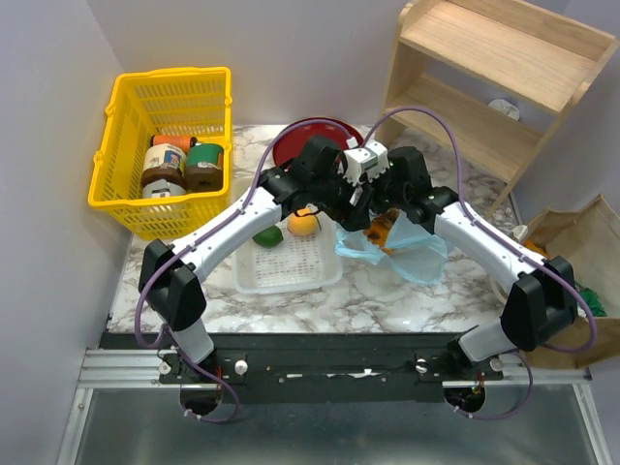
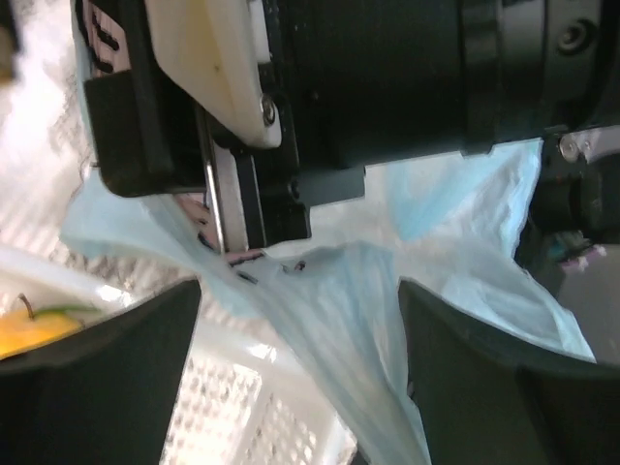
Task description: Untie the knot of the grocery bags and take out the mixed food
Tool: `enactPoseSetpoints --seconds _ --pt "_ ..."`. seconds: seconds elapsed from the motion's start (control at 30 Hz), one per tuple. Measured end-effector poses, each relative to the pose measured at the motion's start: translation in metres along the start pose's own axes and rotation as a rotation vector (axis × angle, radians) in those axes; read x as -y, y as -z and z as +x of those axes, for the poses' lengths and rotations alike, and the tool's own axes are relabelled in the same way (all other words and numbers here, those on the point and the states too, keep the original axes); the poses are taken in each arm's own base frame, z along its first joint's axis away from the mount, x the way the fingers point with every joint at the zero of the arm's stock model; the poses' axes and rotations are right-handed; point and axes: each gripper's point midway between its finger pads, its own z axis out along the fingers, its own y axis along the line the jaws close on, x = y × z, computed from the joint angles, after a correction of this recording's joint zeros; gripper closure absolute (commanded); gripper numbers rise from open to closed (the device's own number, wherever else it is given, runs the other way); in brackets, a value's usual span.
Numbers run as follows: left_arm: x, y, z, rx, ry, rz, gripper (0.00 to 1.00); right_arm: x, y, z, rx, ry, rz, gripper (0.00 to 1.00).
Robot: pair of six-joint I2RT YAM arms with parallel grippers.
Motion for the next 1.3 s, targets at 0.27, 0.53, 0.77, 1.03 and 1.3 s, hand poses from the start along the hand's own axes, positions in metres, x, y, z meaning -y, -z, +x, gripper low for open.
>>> enactPoseSetpoints --seconds 0.27,0.53,0.77,1.03,1.3 --pt "-0.010 -0.003 0.014 -0.028 -0.027 0.004 1.00 0.009 -0.001 -0.007 0.028 -0.012 0.028 0.74" --pt "-0.054 0.006 0.046 -0.078 0.021 -0.028 1.00 -0.003 0.019 0.051 -0.041 0.185 -0.052 0.75" --pt "-0.053 0.007 0.047 -0.077 -0.019 0.005 1.00 -0.020 0.010 0.093 -0.090 0.490 -0.222 0.52" --pt "-0.046 0.009 0.032 -0.042 -0.067 0.033 1.00 -0.026 -0.002 0.126 -0.115 0.726 -0.326 0.30" --pt "-0.041 0.009 0.029 -0.031 -0.083 0.065 1.00 -0.028 -0.026 0.160 -0.200 0.786 -0.411 0.16"
